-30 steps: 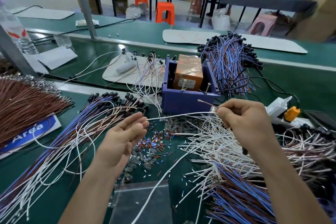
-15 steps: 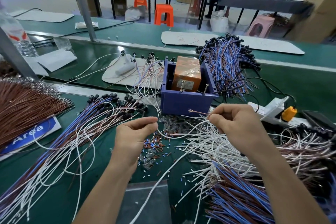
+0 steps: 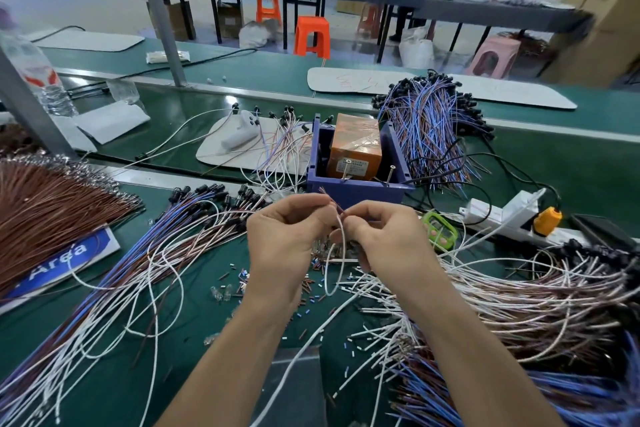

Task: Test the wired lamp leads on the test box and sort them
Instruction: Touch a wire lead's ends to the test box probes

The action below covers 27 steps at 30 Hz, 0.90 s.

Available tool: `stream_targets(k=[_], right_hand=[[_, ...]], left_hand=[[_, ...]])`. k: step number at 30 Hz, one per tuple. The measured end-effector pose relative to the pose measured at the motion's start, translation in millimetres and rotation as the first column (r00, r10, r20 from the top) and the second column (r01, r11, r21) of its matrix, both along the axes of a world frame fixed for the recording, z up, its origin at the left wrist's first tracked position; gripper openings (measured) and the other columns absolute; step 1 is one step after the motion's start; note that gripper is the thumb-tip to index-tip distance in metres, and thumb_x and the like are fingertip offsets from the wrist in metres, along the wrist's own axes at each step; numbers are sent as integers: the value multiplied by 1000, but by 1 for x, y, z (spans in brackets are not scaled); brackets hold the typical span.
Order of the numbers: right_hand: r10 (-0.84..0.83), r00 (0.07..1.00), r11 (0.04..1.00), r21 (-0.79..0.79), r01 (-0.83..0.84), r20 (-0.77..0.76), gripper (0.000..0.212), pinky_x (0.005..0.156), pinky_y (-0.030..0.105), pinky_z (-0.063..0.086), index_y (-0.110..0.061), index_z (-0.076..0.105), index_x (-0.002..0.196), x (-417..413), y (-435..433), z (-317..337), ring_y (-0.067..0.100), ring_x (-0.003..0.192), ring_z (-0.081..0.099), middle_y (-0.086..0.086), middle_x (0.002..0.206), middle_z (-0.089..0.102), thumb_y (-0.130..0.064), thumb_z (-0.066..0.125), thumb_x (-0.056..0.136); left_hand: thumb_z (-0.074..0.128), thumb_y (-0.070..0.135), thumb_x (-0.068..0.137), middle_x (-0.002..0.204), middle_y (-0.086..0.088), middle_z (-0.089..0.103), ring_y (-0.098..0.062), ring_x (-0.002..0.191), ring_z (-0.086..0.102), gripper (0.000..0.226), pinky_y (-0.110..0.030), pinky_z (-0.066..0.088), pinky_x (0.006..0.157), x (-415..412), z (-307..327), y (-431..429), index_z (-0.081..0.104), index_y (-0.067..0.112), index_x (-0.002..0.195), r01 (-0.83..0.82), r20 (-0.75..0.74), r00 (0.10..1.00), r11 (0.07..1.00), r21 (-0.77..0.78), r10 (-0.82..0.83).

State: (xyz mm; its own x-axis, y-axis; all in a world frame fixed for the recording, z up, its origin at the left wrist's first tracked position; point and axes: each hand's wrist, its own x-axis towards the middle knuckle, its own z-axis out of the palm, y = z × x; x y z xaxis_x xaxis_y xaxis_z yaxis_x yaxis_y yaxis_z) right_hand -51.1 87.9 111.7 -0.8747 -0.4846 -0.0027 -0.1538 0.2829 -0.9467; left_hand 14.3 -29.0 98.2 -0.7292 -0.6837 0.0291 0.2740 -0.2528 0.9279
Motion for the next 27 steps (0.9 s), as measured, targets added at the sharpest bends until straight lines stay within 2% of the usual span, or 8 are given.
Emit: stream_targets(k=[6, 9, 12, 17, 19, 22, 24, 27], right_hand=[[124, 929, 981, -187, -61, 348, 17, 42, 20, 36, -10, 79, 79, 8, -4, -3, 11, 44, 37, 16, 81, 77, -14, 71, 94], [73, 925, 967, -253, 26, 373, 19, 43, 17, 33, -10, 80, 75, 11, -8, -3, 11, 44, 42, 18, 78, 75, -9, 71, 92], [-48, 923, 949, -270, 160, 381, 32, 47, 19, 36, -18, 80, 65, 8, -9, -2, 20, 60, 52, 8, 68, 73, -7, 70, 93], [-81, 916, 942, -270, 199, 392, 31, 40, 12, 37, -13, 72, 65, 4, -9, 0, 0, 39, 46, 2, 60, 64, -5, 68, 94], [-67, 932, 956, -246, 163, 355, 29, 42, 16, 37, -12, 73, 72, 2, -6, 3, 3, 39, 44, 9, 68, 70, -15, 63, 99], [-135, 982, 987, -70, 145, 133, 36, 61, 34, 41, -20, 74, 88, -10, 9, 9, 8, 52, 50, 4, 75, 77, -37, 48, 107], [-160, 985, 986, 32, 162, -59, 31, 64, 38, 41, -26, 71, 94, -21, 23, 16, 8, 54, 51, -2, 74, 76, -33, 44, 108], [-156, 955, 971, 137, 194, -252, 19, 52, 28, 37, -30, 58, 96, -38, 40, 27, 3, 41, 47, -7, 67, 74, -21, 44, 105]], left_hand=[[80, -8, 79, 70, -3, 75, -13, 60, 67, 27, -26, 56, 58, -4, -3, -3, 81, 18, 74, -120, -5, 993, 988, 99, 121], [79, 2, 84, 80, -4, 75, -15, 72, 71, 22, -23, 58, 67, 0, -7, -5, 79, 16, 101, -27, 20, 999, 994, 109, 25], [80, 6, 85, 90, -1, 80, -14, 82, 76, 21, -18, 57, 71, 7, -12, -4, 80, 20, 101, 125, 97, 988, 991, -38, -121], [82, -1, 81, 87, 7, 80, -10, 84, 77, 36, -20, 60, 74, 9, -15, -4, 81, 34, 87, 183, 202, 972, 927, -327, -120], [78, 2, 86, 85, 17, 79, -2, 82, 76, 41, -18, 60, 77, 5, -13, -6, 78, 44, 83, 201, 270, 959, 870, -451, -82], [74, 10, 90, 75, 25, 74, 4, 66, 69, 37, -7, 49, 60, -3, -10, -9, 75, 46, 80, 141, 310, 949, 807, -573, 55], [77, 15, 89, 69, 23, 72, 0, 56, 64, 30, -8, 44, 50, -8, -9, -13, 77, 43, 79, 67, 281, 951, 802, -593, 128], [82, 20, 85, 64, 28, 68, 5, 54, 63, 30, -5, 41, 48, -15, -7, -23, 74, 45, 71, 13, 257, 942, 739, -673, 217]])
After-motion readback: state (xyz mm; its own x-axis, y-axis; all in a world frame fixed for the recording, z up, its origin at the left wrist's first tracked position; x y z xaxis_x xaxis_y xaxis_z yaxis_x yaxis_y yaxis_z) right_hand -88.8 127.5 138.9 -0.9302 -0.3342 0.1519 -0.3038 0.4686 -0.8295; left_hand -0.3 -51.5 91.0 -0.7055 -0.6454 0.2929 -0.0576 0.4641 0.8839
